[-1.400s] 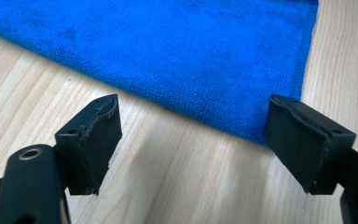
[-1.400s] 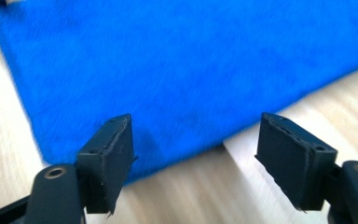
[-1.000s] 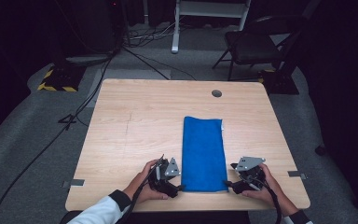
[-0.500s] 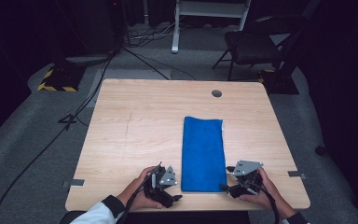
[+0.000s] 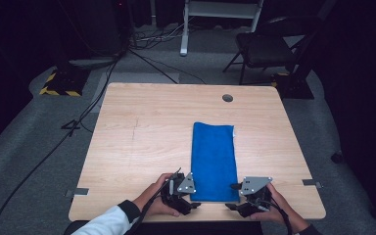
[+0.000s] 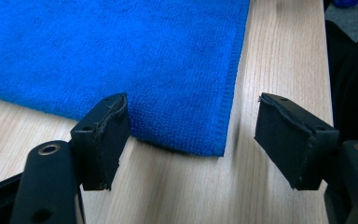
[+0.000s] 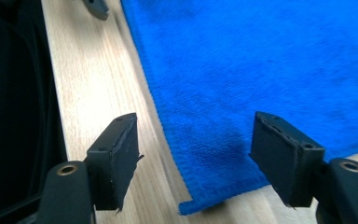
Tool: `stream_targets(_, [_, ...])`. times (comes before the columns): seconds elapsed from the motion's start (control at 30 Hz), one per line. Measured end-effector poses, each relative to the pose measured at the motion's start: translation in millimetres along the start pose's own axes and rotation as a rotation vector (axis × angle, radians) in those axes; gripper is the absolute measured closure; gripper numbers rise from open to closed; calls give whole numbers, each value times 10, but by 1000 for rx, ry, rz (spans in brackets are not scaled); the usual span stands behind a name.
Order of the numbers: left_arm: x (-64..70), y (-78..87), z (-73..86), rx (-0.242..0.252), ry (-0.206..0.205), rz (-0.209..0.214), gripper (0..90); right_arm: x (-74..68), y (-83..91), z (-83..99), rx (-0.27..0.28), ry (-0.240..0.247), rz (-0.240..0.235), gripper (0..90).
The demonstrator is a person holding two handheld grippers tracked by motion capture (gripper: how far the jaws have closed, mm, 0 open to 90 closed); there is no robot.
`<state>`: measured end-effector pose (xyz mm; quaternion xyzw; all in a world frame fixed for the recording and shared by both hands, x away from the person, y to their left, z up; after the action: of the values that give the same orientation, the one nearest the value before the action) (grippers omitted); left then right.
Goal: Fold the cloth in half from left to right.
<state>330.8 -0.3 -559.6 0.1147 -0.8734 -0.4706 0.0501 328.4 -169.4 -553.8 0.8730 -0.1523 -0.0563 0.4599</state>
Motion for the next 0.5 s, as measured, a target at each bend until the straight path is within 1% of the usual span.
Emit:
stream_targets(0.1, [-22, -21, -25, 4, -2, 3, 329, 32, -35, 30, -12, -5, 5, 344])
stream_targets(0.17, [-52, -24, -28, -1, -2, 0, 413, 42, -39, 42, -13, -6, 3, 361])
stream_targets(0.2, [-62, -24, -31, 4, 5, 14, 436, 51, -39, 41, -7, -11, 4, 381])
stream_targets(0.27, [-106, -18, -27, 2, 12, 2, 531, 85, -36, 40, 1, -19, 10, 442])
stream_targets(0.3, [-126, -10, -27, 4, 24, 11, 581, 105, -37, 38, 6, -29, 8, 460])
stream_targets(0.33, [-142, -4, -27, 6, 22, 20, 623, 130, -40, 34, 11, -37, 6, 511])
stream_targets(0.37, [-165, 0, -23, 4, 24, 11, 674, 152, -40, 28, 11, -40, 10, 553])
stream_targets(0.47, [-209, 10, -8, 5, 39, 23, 748, 195, -55, -3, 15, -35, 14, 663])
stream_targets(0.5, [-221, 13, -6, 12, 53, 32, 762, 224, -65, -18, 13, -29, 22, 705])
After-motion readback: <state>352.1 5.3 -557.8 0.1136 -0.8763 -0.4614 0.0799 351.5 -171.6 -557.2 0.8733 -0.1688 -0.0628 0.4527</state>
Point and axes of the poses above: each handheld gripper's, and its own axes: y roughly backward along the jaws, z roughly out of its underside, x roughly to its right, the point moved 9 cm from there along -y, roughly forward along the jaws, and after that the axes turned 8 degrees about -x, right-handed, at the moved point
